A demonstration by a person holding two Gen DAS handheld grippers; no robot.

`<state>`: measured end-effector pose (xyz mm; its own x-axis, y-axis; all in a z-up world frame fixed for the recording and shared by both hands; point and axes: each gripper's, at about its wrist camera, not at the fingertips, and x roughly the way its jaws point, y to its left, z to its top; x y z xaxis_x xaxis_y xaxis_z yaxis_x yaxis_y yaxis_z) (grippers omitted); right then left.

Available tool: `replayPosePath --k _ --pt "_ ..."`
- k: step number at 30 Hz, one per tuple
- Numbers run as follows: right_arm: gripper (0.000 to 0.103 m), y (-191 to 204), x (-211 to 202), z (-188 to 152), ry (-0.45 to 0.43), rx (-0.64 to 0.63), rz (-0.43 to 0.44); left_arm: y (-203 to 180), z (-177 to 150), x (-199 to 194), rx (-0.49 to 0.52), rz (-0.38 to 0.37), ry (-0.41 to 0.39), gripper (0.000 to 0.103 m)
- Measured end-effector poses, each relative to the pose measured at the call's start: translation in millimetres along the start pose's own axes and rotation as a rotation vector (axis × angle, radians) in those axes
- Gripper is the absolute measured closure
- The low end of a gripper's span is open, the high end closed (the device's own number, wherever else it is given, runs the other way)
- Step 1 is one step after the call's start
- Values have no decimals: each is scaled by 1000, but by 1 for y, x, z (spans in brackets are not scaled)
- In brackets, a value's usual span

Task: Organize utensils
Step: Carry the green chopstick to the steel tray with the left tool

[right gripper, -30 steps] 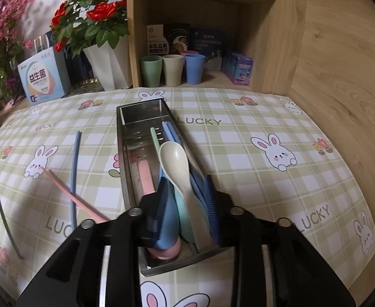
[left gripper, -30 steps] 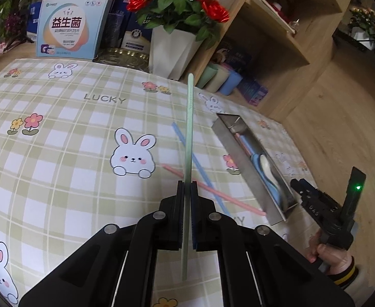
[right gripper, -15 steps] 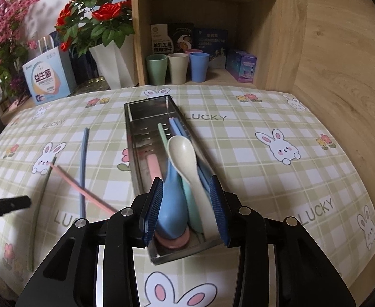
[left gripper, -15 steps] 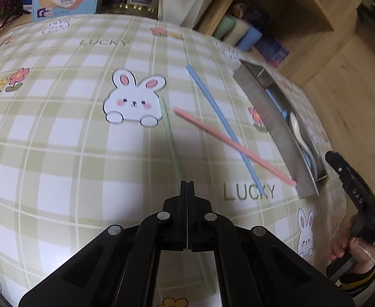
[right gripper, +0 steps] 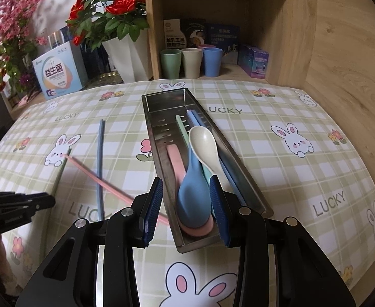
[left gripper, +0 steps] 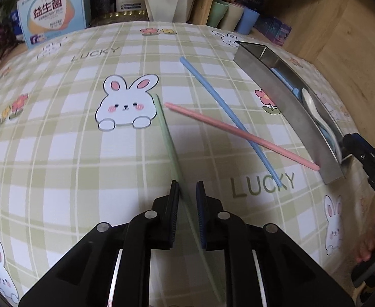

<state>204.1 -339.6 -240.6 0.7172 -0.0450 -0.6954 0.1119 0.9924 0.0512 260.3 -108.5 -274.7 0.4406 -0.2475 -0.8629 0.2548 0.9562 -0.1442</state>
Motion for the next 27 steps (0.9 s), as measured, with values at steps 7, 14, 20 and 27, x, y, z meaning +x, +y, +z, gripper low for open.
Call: replayPosePath --k 7,14,20,27 --pt "65 -11 -4 1 -10 20 -12 5 4 -4 -70 -57 16 98" --pt "65 -44 -8 7 -37 103 -55 18 30 -34 -228 -96 -23 98" --pt "65 -58 -8 5 -39 137 -53 36 26 -27 -312 -32 12 98" --pt "65 -63 -3 4 -36 147 -40 14 47 -34 -334 -84 -35 98"
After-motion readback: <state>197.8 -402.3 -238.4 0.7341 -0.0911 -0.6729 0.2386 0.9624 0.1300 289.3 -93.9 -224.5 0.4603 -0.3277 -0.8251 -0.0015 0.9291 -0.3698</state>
